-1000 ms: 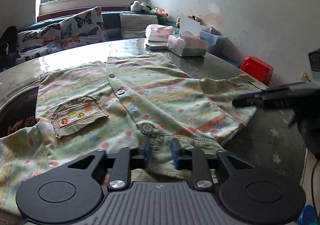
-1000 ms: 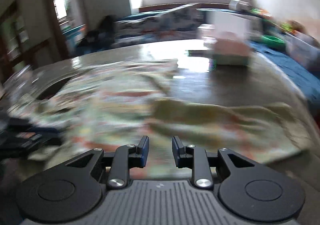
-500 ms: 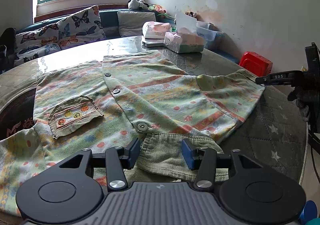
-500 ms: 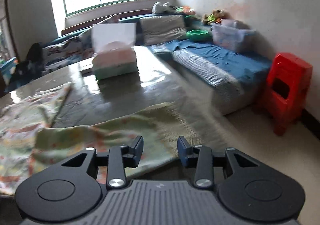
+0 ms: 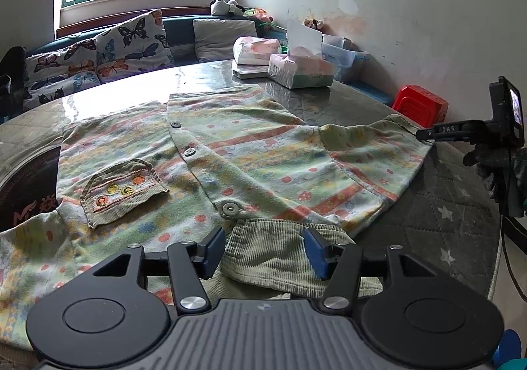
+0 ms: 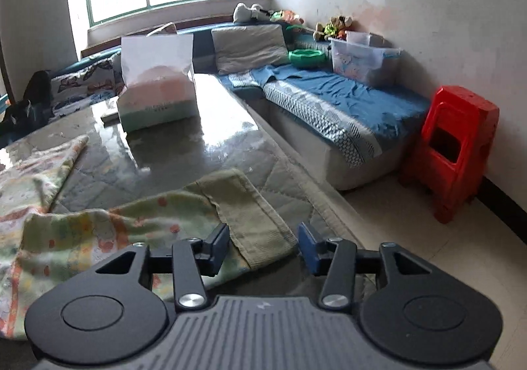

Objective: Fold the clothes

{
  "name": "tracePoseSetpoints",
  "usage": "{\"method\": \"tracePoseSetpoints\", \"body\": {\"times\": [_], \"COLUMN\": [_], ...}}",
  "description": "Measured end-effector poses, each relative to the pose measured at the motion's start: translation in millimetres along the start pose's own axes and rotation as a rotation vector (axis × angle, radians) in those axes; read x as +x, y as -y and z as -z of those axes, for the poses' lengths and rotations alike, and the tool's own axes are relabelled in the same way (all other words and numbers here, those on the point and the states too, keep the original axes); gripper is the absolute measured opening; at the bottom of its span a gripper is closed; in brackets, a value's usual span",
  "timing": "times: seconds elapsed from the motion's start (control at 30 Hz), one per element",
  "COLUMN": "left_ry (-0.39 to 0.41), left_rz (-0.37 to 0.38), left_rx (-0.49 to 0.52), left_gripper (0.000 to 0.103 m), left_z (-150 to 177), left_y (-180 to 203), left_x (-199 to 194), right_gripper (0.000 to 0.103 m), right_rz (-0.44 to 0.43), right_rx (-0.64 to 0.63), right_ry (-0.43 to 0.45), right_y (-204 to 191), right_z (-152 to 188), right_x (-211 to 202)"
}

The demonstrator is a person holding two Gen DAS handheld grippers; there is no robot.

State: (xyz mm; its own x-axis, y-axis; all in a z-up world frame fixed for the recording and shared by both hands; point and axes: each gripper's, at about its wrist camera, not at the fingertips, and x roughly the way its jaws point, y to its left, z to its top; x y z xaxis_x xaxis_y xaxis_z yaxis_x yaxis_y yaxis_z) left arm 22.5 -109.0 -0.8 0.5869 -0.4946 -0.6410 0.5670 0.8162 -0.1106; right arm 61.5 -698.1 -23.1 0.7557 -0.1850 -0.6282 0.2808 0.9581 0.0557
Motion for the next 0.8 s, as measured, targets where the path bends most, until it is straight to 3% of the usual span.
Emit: {"method": "tracePoseSetpoints", "body": {"times": [0.13, 0.23, 0.47, 0.8], "left_ry": [-0.003, -0.004, -0.001, 0.035], "left_rz": [-0.004, -0.008, -0.020, -0.045], "left_rx": [-0.004, -0.004, -0.004, -0.054], "left_gripper": [0.059, 0.059, 0.061, 0.068], "left_z": [0, -1, -1, 3], "left_y": [0, 1, -1, -14], "left_x": [0, 0, -2, -15], "right_gripper": [0.020, 0.011, 0.008, 0.008], "right_rz": [-0.036, -0.065, -0.151, -0.374], "right_rx": [0.019, 0.042, 0.081, -0.077], "right_ry": [-0.007, -0.004, 0.077, 0.203], "right_y": [2, 1, -11, -94], "right_z": [1, 0, -15, -59], "right_x": [-1, -7, -42, -105]}}
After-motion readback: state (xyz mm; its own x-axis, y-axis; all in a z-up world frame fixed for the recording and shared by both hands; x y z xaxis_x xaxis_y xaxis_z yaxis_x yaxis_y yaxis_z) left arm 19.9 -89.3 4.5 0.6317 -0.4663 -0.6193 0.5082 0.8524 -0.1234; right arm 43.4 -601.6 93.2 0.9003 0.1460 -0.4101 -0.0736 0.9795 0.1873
